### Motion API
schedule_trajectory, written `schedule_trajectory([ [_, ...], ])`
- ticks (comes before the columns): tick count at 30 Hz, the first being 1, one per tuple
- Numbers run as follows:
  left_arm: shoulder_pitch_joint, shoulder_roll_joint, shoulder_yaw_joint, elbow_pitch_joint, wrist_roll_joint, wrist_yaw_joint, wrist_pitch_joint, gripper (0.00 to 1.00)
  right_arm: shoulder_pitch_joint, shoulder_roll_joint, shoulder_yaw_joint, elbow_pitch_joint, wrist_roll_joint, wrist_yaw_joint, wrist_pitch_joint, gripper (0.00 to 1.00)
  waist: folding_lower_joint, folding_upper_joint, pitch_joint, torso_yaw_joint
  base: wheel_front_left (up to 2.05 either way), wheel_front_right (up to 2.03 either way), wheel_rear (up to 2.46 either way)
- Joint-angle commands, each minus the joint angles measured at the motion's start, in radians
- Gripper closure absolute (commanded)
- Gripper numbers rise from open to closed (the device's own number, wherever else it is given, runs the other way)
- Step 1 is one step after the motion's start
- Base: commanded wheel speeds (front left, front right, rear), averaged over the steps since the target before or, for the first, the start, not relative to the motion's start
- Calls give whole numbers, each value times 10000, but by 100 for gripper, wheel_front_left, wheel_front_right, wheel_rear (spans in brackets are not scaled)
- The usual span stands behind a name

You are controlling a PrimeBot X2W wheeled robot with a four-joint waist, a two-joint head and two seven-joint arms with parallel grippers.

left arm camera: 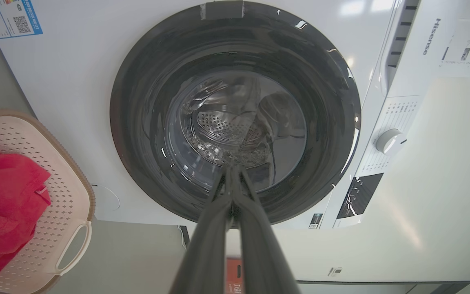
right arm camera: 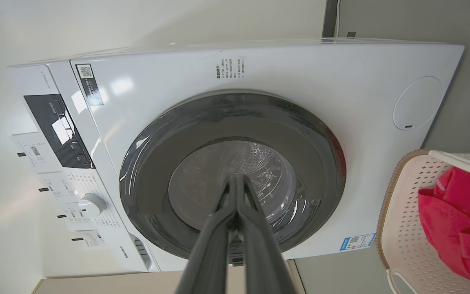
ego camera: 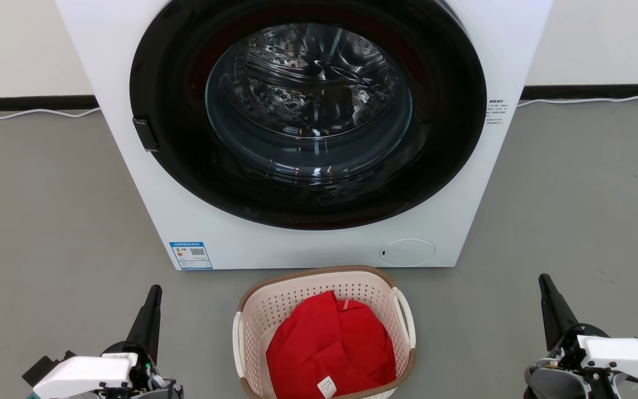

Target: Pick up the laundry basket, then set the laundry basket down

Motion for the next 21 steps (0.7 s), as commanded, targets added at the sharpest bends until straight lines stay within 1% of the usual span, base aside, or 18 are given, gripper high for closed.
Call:
schedule_trajectory([
  [1, -562, 137, 314, -301, -61, -75, 63, 100, -413, -114, 192, -311, 66, 2, 102, 100, 0, -1, 0, 0, 0, 0, 0],
  [21, -562, 137, 314, -301, -61, -75, 63, 100, -413, -114, 192, -311, 66, 2, 102, 100, 0, -1, 0, 0, 0, 0, 0],
])
